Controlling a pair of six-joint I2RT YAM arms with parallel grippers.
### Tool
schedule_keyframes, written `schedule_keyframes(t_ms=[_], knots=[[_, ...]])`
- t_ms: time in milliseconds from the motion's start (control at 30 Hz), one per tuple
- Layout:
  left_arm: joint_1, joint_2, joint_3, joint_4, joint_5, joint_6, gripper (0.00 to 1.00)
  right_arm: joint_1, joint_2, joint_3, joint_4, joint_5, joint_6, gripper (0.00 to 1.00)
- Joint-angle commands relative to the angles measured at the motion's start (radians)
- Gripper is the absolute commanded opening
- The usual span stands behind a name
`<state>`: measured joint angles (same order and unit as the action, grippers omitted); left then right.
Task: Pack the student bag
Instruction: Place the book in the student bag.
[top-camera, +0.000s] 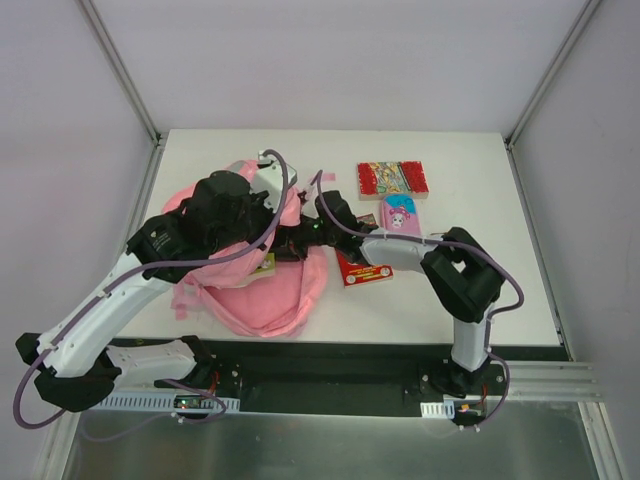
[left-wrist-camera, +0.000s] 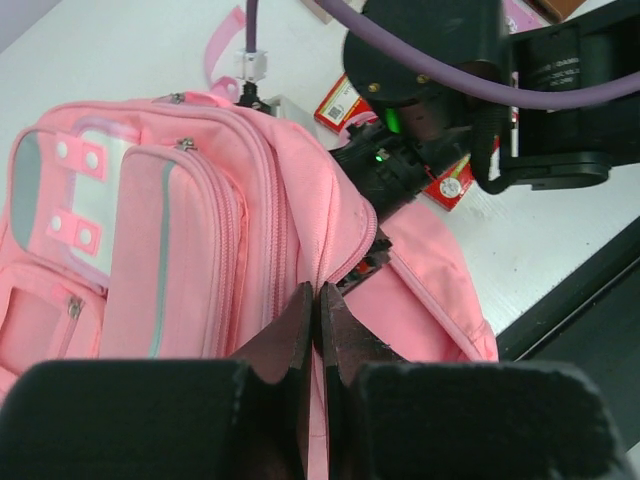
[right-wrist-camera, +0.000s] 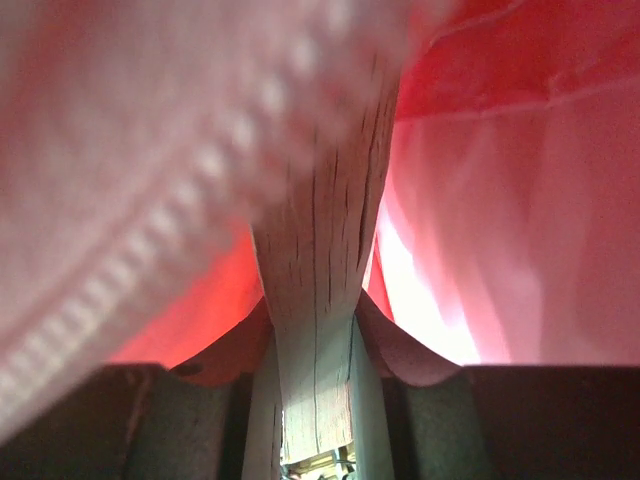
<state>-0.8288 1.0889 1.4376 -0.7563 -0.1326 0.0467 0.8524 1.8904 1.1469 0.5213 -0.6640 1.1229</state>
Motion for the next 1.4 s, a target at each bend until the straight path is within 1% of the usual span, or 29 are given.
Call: schedule_keyframes(t_ms=[0, 33, 67, 133, 167, 233, 267, 300, 367, 467, 667, 733, 833, 900, 967, 1033, 1067, 1167, 1200, 1233, 1267, 1300, 1333, 1367], knots=[[0.005, -0.064, 0.037, 0.113, 0.096, 0.031, 0.0, 0.017, 0.047, 0.125, -0.008, 0.014, -0.045, 0.06], [0.003, -0.069, 0.032, 0.118, 0.1, 0.039, 0.0, 0.02, 0.055, 0.141, -0.02, 0.033, -0.051, 0.09], [0.005, -0.073, 0.024, 0.126, 0.103, 0.041, 0.0, 0.023, 0.055, 0.143, -0.035, 0.056, -0.061, 0.16], [0.003, -0.078, 0.007, 0.132, 0.1, 0.047, 0.0, 0.033, 0.053, 0.175, -0.107, 0.098, -0.115, 0.22], [0.003, -0.084, 0.003, 0.133, 0.094, 0.045, 0.0, 0.033, 0.058, 0.186, -0.119, 0.093, -0.12, 0.27], [0.005, -0.086, -0.011, 0.138, 0.077, 0.045, 0.0, 0.031, 0.081, 0.209, -0.115, 0.061, -0.121, 0.31], [0.005, -0.092, -0.017, 0.141, 0.073, 0.045, 0.0, 0.033, 0.085, 0.215, -0.112, 0.057, -0.123, 0.43], [0.005, -0.095, -0.023, 0.147, 0.07, 0.047, 0.0, 0.033, 0.085, 0.211, -0.09, 0.053, -0.126, 0.48], [0.005, -0.099, -0.026, 0.149, 0.047, 0.042, 0.0, 0.03, 0.079, 0.188, -0.093, 0.06, -0.13, 0.56], [0.003, -0.106, -0.037, 0.149, 0.013, 0.039, 0.0, 0.022, 0.056, 0.157, -0.09, 0.072, -0.144, 0.64], [0.005, -0.124, -0.062, 0.15, -0.042, 0.03, 0.0, 0.011, -0.071, 0.013, -0.102, 0.135, -0.205, 0.65], [0.005, -0.129, -0.066, 0.147, -0.074, 0.022, 0.0, 0.008, -0.151, -0.059, -0.125, 0.174, -0.248, 0.65], [0.005, -0.135, -0.083, 0.149, -0.108, 0.004, 0.0, 0.002, -0.255, -0.128, -0.158, 0.184, -0.29, 0.65], [0.007, -0.13, -0.098, 0.147, -0.145, -0.004, 0.0, 0.004, -0.341, -0.147, -0.208, 0.211, -0.327, 0.66], [0.011, -0.129, -0.111, 0.147, -0.162, -0.005, 0.0, 0.004, -0.417, -0.167, -0.297, 0.245, -0.382, 0.67], [0.022, -0.132, -0.128, 0.147, -0.177, -0.021, 0.0, 0.002, -0.465, -0.18, -0.363, 0.311, -0.431, 0.67], [0.026, -0.133, -0.132, 0.147, -0.186, -0.022, 0.0, 0.002, -0.5, -0.18, -0.424, 0.328, -0.449, 0.67], [0.042, -0.144, -0.143, 0.147, -0.214, -0.034, 0.0, 0.005, -0.545, -0.19, -0.474, 0.362, -0.485, 0.67], [0.049, -0.15, -0.146, 0.149, -0.216, -0.034, 0.0, 0.007, -0.551, -0.197, -0.463, 0.357, -0.483, 0.68], [0.053, -0.15, -0.147, 0.147, -0.216, -0.036, 0.0, 0.007, -0.556, -0.21, -0.428, 0.319, -0.477, 0.75], [0.054, -0.15, -0.155, 0.147, -0.217, -0.034, 0.0, 0.002, -0.542, -0.229, -0.296, 0.267, -0.444, 0.75], [0.054, -0.147, -0.161, 0.147, -0.211, -0.041, 0.0, 0.005, -0.539, -0.23, -0.271, 0.235, -0.422, 0.72], [0.054, -0.146, -0.166, 0.149, -0.187, -0.044, 0.0, 0.016, -0.54, -0.23, -0.264, 0.257, -0.411, 0.72], [0.054, -0.141, -0.17, 0.149, -0.165, -0.045, 0.0, 0.039, -0.553, -0.23, -0.264, 0.283, -0.435, 0.74]])
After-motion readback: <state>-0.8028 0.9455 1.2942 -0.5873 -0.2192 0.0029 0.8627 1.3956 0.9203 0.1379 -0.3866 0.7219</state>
